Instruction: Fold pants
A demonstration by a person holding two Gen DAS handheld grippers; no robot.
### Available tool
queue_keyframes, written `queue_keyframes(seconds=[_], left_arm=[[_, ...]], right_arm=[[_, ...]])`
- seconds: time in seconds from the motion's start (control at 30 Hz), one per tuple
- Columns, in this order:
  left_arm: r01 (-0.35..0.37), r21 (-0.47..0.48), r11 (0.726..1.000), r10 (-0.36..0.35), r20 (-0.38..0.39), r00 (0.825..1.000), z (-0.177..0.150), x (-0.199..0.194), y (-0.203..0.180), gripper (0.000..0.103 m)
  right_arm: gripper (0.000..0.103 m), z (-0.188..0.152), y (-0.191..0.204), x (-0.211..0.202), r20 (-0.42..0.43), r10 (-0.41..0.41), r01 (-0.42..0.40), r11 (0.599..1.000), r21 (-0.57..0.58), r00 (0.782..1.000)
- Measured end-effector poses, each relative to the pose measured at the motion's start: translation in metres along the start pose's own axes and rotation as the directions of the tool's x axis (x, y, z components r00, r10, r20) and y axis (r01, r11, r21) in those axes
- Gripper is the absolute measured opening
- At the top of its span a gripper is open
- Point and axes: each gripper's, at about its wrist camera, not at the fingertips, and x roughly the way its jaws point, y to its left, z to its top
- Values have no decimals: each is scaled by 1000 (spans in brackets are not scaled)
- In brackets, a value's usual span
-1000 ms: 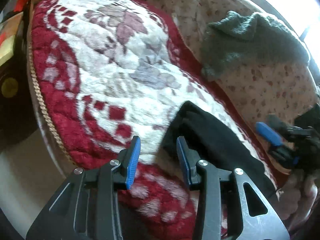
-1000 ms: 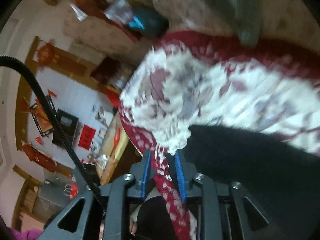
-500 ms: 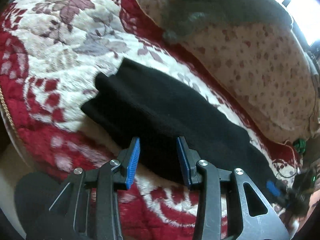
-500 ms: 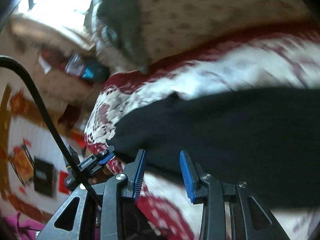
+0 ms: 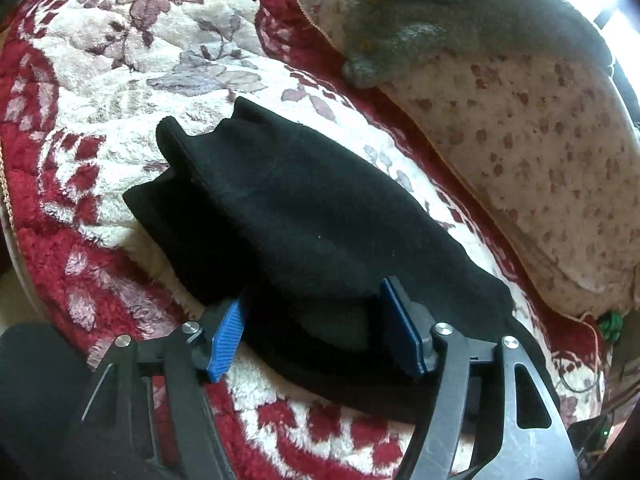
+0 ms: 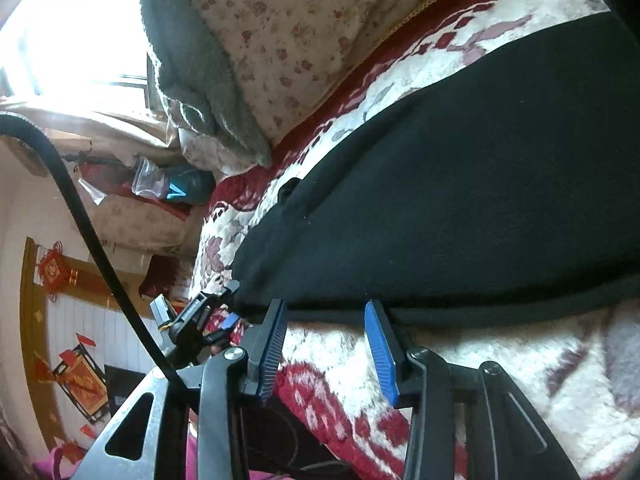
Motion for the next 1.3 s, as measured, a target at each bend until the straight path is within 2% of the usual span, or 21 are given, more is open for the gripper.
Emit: queue_keyframes(seconds=[0.07, 0.17, 0.2, 0.27, 0.3, 0.37, 0.47, 0.6, 0.73, 0.83, 0.9, 1.0, 1.07, 1.13, 1.23, 1.3], left_arm=[[-21, 13, 1000, 20, 21, 1000, -2, 0, -4, 63], [-85, 56, 995, 82, 47, 995, -5, -1, -7, 33], [-77, 56, 995, 74, 48, 996, -4, -2, -5, 27], [-51, 58, 997, 48, 46, 998, -3, -4, -1, 17], [-38, 62, 997, 35, 45, 998, -2, -6, 1, 15], [-26, 70, 997, 22, 46, 999, 0, -9, 0, 13], [-15, 77, 997, 11, 46, 999, 0, -12, 0, 11], [15, 89, 996, -19, 44, 999, -1, -20, 2, 9], [41, 110, 993, -46, 41, 998, -4, -27, 2, 7], [32, 118, 992, -37, 35, 999, -5, -24, 3, 7], [30, 107, 994, -30, -1, 1000, -4, -15, 7, 9], [48, 73, 996, -47, -19, 999, -3, -12, 15, 15], [21, 73, 997, -23, 22, 999, -3, -22, 14, 22], [-12, 73, 997, 4, 100, 995, -6, -37, 9, 25], [6, 94, 996, -22, 178, 984, -12, -59, -2, 25], [16, 138, 990, -45, 207, 977, -16, -69, -15, 25]], right_arm=[[39, 1, -4, 2, 20, 12, -13, 999, 34, 1000], [38, 4, -11, 7, 36, 41, -44, 994, 97, 998], [38, 5, -12, 7, 40, 50, -55, 992, 112, 998], [29, 7, -12, 8, 45, 53, -57, 993, 107, 998], [27, 7, -10, 9, 46, 36, -40, 995, 89, 998], [16, 6, -9, 10, 50, 20, -23, 998, 54, 999], [7, 3, -10, 9, 59, 21, -23, 999, 29, 998], [7, 0, -5, -1, 63, 25, -25, 1000, -11, 998], [7, -4, 24, -3, 43, -27, 33, 988, -151, 999], [7, -5, 42, 5, 22, -53, 57, 972, -226, 998], [10, -5, 45, 6, 13, -60, 62, 970, -235, 998], [20, 1, 33, -7, 60, -77, 87, 980, -180, 995], [22, 3, 22, -23, 105, -112, 127, 980, -150, 988], [24, 5, 15, -34, 132, -135, 152, 980, -131, 982], [27, 10, 11, -41, 158, -191, 212, 969, -128, 969], [27, 11, 10, -40, 159, -198, 220, 966, -134, 967]])
